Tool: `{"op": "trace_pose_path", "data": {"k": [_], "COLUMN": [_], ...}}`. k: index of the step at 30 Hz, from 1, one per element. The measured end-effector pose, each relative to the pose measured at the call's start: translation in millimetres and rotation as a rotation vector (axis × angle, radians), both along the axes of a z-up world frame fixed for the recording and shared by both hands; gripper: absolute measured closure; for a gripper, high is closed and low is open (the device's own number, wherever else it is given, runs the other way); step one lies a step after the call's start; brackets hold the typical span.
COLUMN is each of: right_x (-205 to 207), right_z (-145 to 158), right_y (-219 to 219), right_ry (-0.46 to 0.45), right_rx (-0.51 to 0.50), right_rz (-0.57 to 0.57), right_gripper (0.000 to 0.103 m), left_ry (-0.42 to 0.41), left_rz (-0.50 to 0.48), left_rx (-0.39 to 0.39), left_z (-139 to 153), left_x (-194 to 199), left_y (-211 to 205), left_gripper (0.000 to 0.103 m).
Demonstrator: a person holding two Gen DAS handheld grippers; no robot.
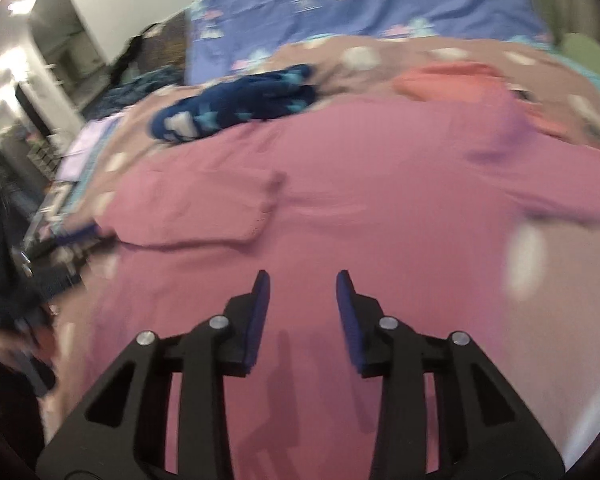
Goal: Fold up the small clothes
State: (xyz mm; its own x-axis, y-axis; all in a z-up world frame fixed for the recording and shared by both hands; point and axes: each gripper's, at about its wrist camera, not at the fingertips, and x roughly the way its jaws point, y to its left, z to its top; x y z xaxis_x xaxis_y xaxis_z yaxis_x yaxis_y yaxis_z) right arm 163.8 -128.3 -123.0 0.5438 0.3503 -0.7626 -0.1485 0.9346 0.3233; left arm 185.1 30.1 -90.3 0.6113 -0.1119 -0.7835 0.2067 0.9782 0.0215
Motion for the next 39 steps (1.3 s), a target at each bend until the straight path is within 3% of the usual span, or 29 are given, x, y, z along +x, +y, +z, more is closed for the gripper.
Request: {"op": "trace_pose_path", "data": {"k": [7, 10, 13, 14, 15, 16, 17, 19, 22, 25, 28, 31, 37, 38, 39], "right_x": [103.2, 121.1, 128.0, 130.3, 131.9, 134.7, 136.6, 137.0, 129.1, 123.8, 121.4, 121.8, 127.2, 126.8, 124.3], "right_z": [-13.8, -24.1, -29.8, -31.7, -32.8, -33.4, -32.2, -21.0, 20.4, 61.7, 79.4, 64.5, 0.1, -6.2, -9.3], "right_y": [19.9, 22.3, 24.9, 25.6, 27.3, 28.5, 32.1, 34.6, 20.8, 2.9, -18.0, -44.1, -83.3, -88.7, -94.3], "right_ry": [0.15, 0.232, 0.241, 0.241, 0.243, 0.244, 0.239, 0.192, 0.077, -0.009, -0.049, -0.021, 0.083, 0.085, 0.078], "right_rx": [0.144, 0.209, 0.183, 0.194, 0.208, 0.216, 0.206, 0.158, 0.198, 0.174, 0.094, 0.057, -0.01, -0.025, -0.027], "right_rz": [0.054, 0.099, 0.103, 0.108, 0.114, 0.124, 0.14, 0.123, 0.127, 0.121, 0.078, 0.009, -0.119, -0.143, -0.164], "right_gripper": [0.068, 0.066, 0.063, 0.063, 0.068, 0.092, 0.101, 0.101, 0.101, 0.101, 0.101, 0.101, 0.099, 0.096, 0.095], "left_ry": [-0.097, -0.107, -0.111, -0.111, -0.103, -0.083, -0.03, -0.018, -0.109, -0.175, -0.183, -0.155, -0.045, -0.038, -0.03], "left_rz": [-0.23, -0.286, -0.297, -0.298, -0.294, -0.292, -0.282, -0.242, -0.257, -0.316, -0.372, -0.401, -0.399, -0.393, -0.382], "left_rx": [0.075, 0.114, 0.14, 0.141, 0.138, 0.127, 0.09, -0.021, -0.15, -0.227, -0.263, -0.238, -0.232, -0.227, -0.22], "left_z": [-7.6, -18.3, -27.7, -30.9, -33.4, -35.1, -35.9, -22.0, 27.4, 64.1, 72.6, 57.3, 14.5, 11.4, 9.2], "left_x": [-10.4, 2.0, 15.4, 21.7, 27.7, 32.6, 40.8, 46.3, 40.4, 30.8, 27.4, 29.2, 42.4, 42.0, 43.5], "left_y": [-72.6, -102.5, -118.3, -122.5, -124.4, -125.0, -122.6, -114.2, -113.5, -134.4, -163.0, -188.8, -216.6, -211.7, -204.9], "left_gripper": [0.044, 0.044, 0.044, 0.051, 0.08, 0.098, 0.103, 0.103, 0.103, 0.103, 0.103, 0.103, 0.103, 0.1, 0.089]}}
